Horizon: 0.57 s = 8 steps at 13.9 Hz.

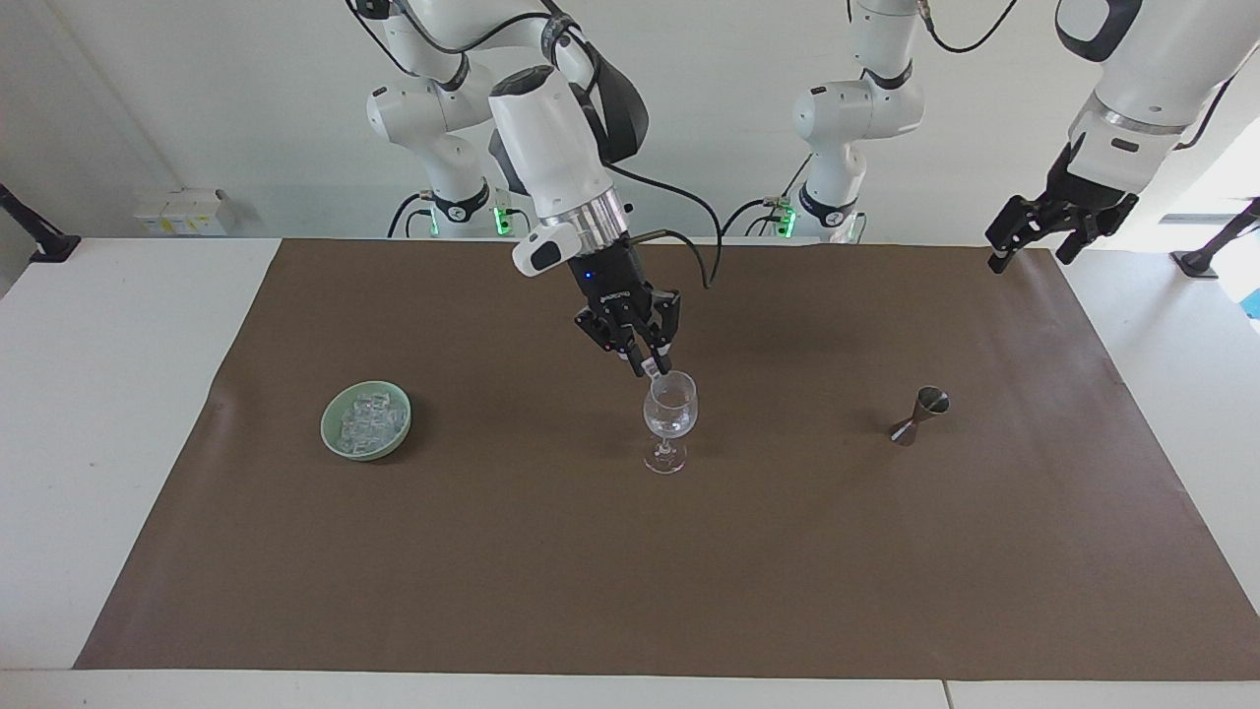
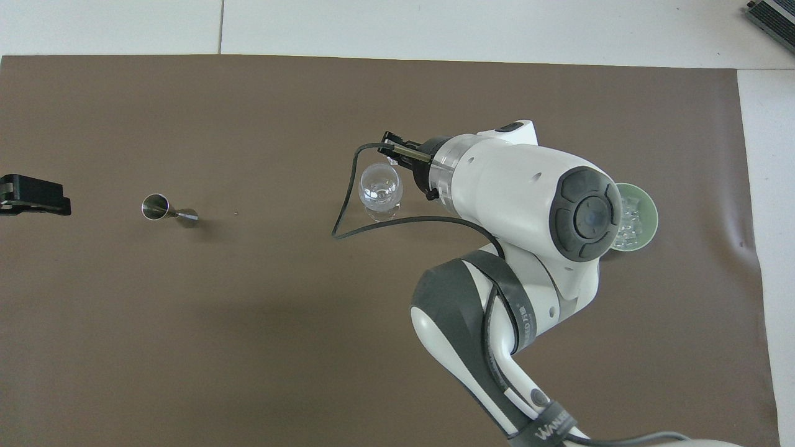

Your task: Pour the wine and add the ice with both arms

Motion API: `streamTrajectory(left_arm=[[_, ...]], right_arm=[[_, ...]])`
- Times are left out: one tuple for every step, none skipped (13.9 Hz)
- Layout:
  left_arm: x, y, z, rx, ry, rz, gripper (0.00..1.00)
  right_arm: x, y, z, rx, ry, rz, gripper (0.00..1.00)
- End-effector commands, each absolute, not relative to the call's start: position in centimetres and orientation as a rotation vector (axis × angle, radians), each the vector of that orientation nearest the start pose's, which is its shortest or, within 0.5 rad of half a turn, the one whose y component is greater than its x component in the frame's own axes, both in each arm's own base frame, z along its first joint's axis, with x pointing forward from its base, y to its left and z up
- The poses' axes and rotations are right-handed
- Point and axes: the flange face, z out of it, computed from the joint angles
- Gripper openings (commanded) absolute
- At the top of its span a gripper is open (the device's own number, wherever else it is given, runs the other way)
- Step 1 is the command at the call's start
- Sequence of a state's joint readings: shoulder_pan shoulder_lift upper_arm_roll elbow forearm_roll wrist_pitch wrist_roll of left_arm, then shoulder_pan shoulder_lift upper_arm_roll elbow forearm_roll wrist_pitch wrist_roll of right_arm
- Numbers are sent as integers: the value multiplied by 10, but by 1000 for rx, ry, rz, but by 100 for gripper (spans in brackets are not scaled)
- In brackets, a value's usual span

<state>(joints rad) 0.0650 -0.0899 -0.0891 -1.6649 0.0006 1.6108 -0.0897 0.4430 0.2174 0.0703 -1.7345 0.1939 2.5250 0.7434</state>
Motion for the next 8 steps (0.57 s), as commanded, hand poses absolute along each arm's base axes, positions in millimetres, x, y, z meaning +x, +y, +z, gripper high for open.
streamTrajectory(left_arm=[[526, -25, 626, -3110, -66, -60, 100], [526, -26, 625, -3110, -63, -55, 100], [527, -24, 625, -3111, -49, -55, 100], [526, -22, 626, -3122, -62, -44, 100], [526, -23, 627, -3128, -63, -44, 100], [526, -24, 630, -3130, -65, -46, 100], [522, -23, 640, -3129, -65, -44, 100], [520, -22, 644, -3129, -66, -25, 100]], right_arm=[[589, 337, 503, -2563, 450, -482, 0], [588, 340, 499, -2566, 450, -472, 0], [581, 352, 491, -2576, 433, -452, 0], [578, 354, 487, -2582, 432, -440, 0], [577, 354, 484, -2587, 433, -433, 0], [575, 355, 481, -2592, 434, -425, 0], [572, 354, 475, -2604, 432, -413, 0], [568, 353, 471, -2614, 430, -403, 0]])
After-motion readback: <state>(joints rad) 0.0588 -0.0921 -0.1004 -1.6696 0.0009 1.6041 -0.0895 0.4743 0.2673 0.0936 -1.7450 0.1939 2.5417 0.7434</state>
